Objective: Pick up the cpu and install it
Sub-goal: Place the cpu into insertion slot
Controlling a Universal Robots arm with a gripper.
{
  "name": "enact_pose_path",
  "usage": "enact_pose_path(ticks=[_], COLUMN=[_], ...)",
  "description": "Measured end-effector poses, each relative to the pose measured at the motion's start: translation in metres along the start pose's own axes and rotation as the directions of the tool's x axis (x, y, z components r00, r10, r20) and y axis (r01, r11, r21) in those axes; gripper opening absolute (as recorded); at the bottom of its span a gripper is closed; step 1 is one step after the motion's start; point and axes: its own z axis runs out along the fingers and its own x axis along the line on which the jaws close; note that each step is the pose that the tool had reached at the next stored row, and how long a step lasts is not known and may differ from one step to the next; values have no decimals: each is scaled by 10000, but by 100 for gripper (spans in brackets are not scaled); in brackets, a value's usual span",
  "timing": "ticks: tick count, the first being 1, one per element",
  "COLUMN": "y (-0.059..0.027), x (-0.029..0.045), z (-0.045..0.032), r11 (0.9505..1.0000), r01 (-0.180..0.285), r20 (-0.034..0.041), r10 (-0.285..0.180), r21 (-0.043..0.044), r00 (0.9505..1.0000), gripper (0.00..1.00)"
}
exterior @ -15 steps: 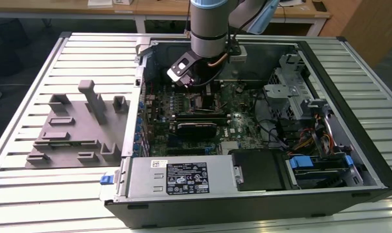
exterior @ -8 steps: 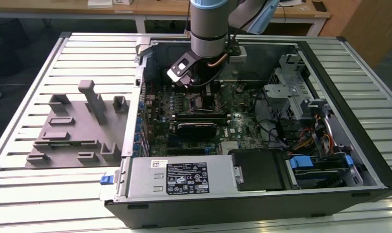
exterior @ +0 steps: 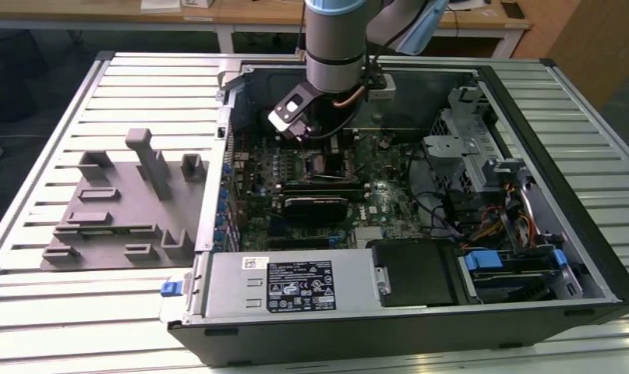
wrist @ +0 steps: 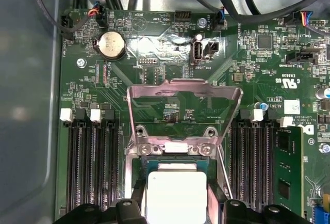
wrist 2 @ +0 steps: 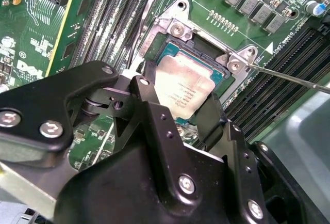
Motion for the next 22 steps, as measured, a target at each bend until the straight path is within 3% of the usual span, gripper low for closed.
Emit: enact_pose_path(ticks=[9, 10, 22], y=[3, 2, 2], x=[6, 5, 0], z=[13, 11, -37], r11=[10000, 10000, 10000], r01=[37, 39, 42], r20=[-35, -28, -9], r10=[-37, -39, -42], r21=[-22, -17, -6], r00=[10000, 10000, 10000], gripper=[55, 61, 61])
